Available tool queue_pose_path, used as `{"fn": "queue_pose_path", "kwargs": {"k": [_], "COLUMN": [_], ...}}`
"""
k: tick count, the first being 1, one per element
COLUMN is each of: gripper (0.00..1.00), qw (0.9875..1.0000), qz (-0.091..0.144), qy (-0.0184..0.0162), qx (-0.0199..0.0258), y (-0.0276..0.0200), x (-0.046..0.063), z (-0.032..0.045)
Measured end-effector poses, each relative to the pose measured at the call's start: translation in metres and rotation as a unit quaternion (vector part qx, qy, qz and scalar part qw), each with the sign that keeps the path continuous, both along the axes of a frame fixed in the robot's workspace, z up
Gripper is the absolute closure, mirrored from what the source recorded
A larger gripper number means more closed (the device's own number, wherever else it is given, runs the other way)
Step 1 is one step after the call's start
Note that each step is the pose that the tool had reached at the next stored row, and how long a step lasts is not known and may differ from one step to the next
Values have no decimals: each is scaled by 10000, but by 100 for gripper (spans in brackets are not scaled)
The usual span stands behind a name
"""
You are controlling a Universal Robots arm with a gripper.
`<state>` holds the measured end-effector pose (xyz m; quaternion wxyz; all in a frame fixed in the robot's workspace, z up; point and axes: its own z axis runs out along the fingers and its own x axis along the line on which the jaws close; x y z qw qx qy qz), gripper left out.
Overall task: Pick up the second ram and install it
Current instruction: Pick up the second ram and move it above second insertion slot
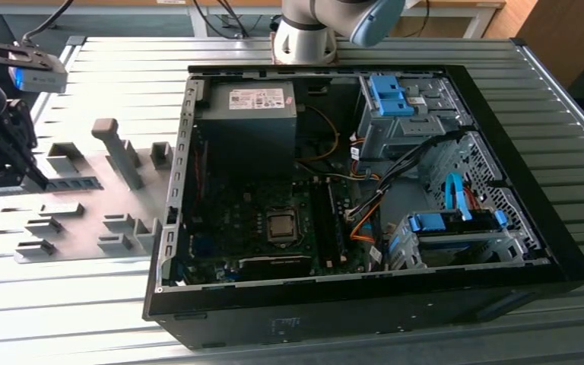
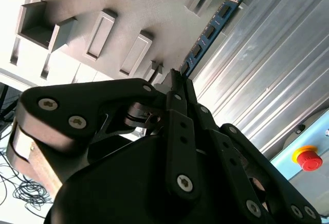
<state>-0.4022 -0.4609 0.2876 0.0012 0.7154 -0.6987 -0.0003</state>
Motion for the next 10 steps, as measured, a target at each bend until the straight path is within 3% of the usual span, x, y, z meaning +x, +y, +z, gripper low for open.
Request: {"fn": "queue_pose_path", "kwargs": {"k": [10], "gripper": [86], "qw": [10000], "qz": [0], "qy": [0], "qx": [0], "y": [0], "x": [0], "z": [99]}}
